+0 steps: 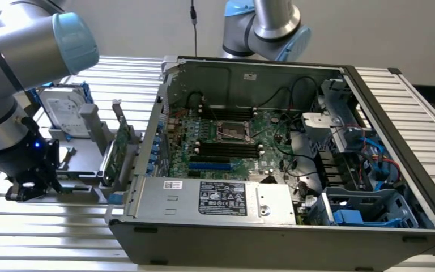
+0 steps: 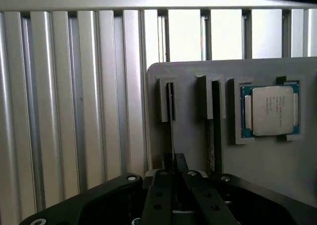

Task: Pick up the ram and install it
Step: 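Pick up the ram and move it above insertion slot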

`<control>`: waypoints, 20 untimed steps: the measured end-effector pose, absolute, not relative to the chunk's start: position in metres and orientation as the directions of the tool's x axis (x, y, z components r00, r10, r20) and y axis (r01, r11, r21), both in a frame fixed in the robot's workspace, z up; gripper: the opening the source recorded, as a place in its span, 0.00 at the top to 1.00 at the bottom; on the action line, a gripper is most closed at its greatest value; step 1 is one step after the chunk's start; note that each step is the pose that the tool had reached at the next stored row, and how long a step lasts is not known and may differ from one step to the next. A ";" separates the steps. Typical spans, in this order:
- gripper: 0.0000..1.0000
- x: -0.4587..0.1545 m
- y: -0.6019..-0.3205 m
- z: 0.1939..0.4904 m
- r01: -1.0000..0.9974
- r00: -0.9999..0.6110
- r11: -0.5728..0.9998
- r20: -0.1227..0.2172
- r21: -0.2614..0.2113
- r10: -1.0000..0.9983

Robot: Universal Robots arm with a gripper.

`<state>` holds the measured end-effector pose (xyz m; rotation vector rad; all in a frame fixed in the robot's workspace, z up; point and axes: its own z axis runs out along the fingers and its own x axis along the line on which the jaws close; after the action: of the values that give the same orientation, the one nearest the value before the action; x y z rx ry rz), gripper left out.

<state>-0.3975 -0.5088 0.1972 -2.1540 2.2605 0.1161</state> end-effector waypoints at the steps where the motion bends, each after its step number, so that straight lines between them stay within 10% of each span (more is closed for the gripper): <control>1: 0.86 -0.398 -0.509 0.197 -0.998 -0.050 0.048 -0.064 0.042 -0.997; 20: 0.86 -0.397 -0.509 0.206 -0.997 -0.054 0.051 -0.063 0.049 -0.997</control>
<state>-0.3975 -0.5088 0.2059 -2.1519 2.2689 0.1240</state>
